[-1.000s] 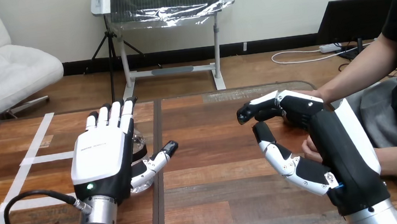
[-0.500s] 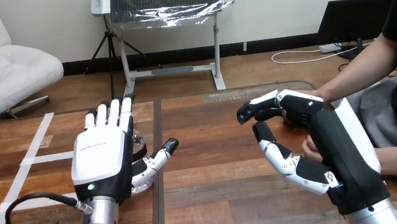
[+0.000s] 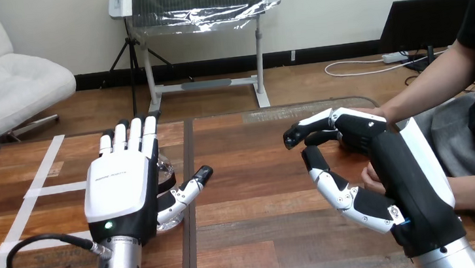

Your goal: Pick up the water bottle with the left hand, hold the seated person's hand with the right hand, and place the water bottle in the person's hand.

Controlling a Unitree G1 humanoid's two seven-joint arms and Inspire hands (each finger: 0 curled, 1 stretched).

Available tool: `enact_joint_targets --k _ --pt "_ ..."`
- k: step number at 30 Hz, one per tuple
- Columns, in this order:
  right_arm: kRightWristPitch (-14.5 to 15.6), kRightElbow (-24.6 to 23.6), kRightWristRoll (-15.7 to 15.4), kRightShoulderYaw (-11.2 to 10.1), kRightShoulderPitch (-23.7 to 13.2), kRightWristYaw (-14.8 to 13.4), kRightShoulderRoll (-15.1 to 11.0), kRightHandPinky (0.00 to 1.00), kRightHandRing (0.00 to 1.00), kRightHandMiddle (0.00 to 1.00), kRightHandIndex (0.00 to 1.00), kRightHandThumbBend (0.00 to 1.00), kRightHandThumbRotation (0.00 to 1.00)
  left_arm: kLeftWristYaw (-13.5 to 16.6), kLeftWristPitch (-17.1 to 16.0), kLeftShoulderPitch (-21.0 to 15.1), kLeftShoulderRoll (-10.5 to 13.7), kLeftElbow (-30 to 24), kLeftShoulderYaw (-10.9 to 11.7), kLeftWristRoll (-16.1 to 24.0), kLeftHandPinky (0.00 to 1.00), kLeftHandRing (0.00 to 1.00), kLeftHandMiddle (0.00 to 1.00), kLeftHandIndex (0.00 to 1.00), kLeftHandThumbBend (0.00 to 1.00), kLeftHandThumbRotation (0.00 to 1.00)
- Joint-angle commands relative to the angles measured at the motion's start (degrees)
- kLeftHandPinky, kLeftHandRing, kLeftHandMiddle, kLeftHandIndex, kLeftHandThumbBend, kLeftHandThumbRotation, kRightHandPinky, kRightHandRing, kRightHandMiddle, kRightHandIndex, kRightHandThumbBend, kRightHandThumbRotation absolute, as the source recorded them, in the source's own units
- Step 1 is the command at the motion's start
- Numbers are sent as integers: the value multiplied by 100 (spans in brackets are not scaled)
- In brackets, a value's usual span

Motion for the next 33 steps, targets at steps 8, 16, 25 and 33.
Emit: enact_joint_targets --k 8,16,25,33 --pt "-15 -27 62 -88 -394 4 -76 62 70 63 55 25 0 518 -143 -445 -86 117 226 -119 100 100 100 100 68 100" --pt "-16 -14 26 -92 -399 -5 -82 62 70 63 55 25 0 946 -370 -504 -210 308 360 -370 100 100 100 100 72 92" --pt "-7 2 73 -86 -409 23 -105 62 70 64 55 25 0 1046 -1280 -577 -426 656 729 -1274 99 100 100 100 79 81" --pt "14 -3 99 -66 -412 15 -115 62 70 64 55 26 0 708 -1910 -720 -548 1040 1028 -2049 93 99 100 100 83 73"
